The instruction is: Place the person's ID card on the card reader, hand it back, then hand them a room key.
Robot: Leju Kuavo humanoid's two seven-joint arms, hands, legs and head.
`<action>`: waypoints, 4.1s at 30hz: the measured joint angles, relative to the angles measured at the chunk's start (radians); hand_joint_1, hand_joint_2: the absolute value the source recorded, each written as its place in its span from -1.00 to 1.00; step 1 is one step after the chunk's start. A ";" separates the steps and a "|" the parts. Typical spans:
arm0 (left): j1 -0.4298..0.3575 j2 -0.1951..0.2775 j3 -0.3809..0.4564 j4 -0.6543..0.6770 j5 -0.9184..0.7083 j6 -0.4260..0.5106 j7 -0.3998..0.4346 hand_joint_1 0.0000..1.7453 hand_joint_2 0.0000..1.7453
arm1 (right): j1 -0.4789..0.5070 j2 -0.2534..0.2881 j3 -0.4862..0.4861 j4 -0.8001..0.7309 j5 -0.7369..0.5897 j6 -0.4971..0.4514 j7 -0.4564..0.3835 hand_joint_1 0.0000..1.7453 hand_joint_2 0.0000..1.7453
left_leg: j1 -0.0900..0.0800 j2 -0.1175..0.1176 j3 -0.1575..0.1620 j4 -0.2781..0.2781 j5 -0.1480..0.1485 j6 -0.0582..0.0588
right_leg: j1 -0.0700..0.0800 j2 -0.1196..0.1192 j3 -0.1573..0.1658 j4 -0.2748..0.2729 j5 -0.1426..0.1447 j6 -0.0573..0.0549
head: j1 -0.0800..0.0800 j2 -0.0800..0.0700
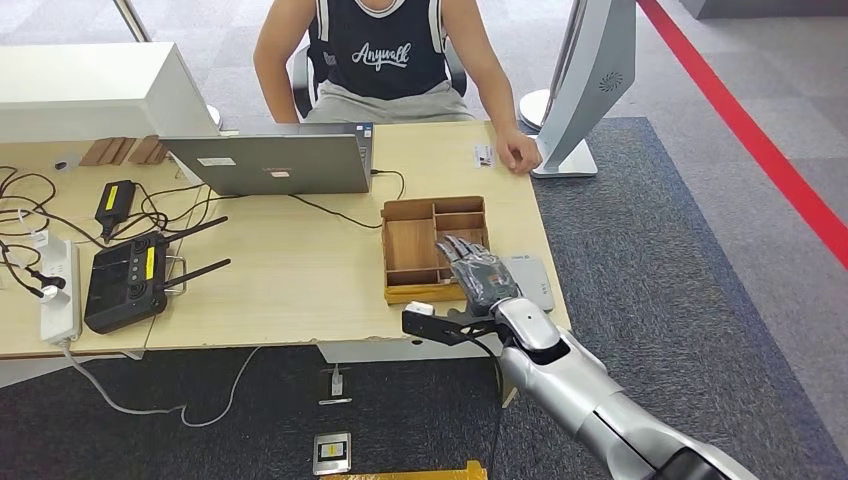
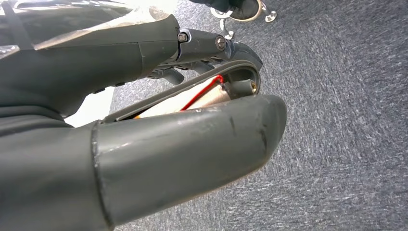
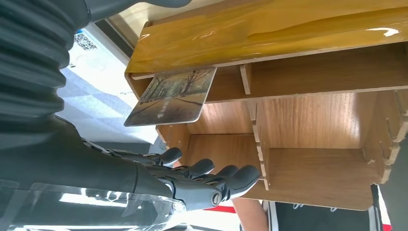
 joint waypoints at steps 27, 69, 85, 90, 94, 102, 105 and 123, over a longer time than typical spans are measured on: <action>0.000 0.000 0.000 0.000 0.000 -0.002 -0.003 -1.00 -1.00 | -0.001 -0.015 -0.003 0.021 -0.019 -0.001 0.026 -1.00 1.00 | 0.000 0.000 0.000 0.000 0.000 0.000 | 0.000 0.000 0.000 0.000 0.000 0.000 | 0.000 0.000; 0.001 -0.001 0.000 0.000 0.000 -0.004 0.000 -1.00 -1.00 | 0.009 -0.032 -0.022 0.015 -0.041 0.010 0.036 1.00 1.00 | 0.000 0.000 0.000 0.000 0.000 0.000 | 0.000 0.000 0.000 0.000 0.000 0.000 | 0.000 0.000; 0.001 -0.002 0.000 0.000 0.000 -0.004 0.000 -1.00 -1.00 | 0.011 -0.034 -0.022 0.010 -0.041 0.011 0.036 1.00 1.00 | 0.000 0.000 0.000 0.000 0.000 0.000 | 0.000 0.000 0.000 0.000 0.000 0.000 | 0.000 0.000; 0.001 -0.002 0.000 0.000 0.000 -0.005 0.003 -1.00 -1.00 | 0.011 -0.034 -0.022 0.010 -0.041 0.015 0.036 1.00 1.00 | 0.000 0.000 0.000 0.000 0.000 0.000 | 0.000 0.000 0.000 0.000 0.000 0.000 | 0.000 0.000; 0.001 -0.002 0.000 0.000 0.001 -0.008 0.003 -1.00 -1.00 | 0.011 -0.034 -0.022 0.010 -0.041 0.017 0.035 1.00 1.00 | 0.000 0.000 0.000 0.000 0.000 0.000 | 0.000 0.000 0.000 0.000 0.000 0.000 | 0.000 0.000; 0.002 -0.002 0.000 0.000 0.001 -0.012 -0.014 -1.00 -1.00 | -0.011 -0.038 -0.034 -0.034 -0.005 -0.067 0.061 1.00 1.00 | 0.000 0.000 0.000 0.000 0.000 0.000 | 0.000 0.000 0.000 0.000 0.001 0.000 | 0.000 0.000; 0.002 -0.002 -0.001 0.000 0.000 -0.012 -0.023 -1.00 -1.00 | -0.044 -0.054 -0.059 -0.104 0.015 -0.033 0.096 1.00 1.00 | 0.000 0.000 0.001 0.000 0.000 0.000 | 0.000 0.000 0.000 0.000 0.001 0.000 | 0.000 0.000; 0.003 -0.005 -0.001 0.000 0.001 -0.003 -0.012 -1.00 -1.00 | -0.087 -0.080 -0.137 -0.299 0.063 -0.010 0.079 1.00 1.00 | 0.000 0.000 0.001 0.000 0.001 0.000 | 0.000 0.000 0.000 0.000 0.001 0.000 | 0.000 0.000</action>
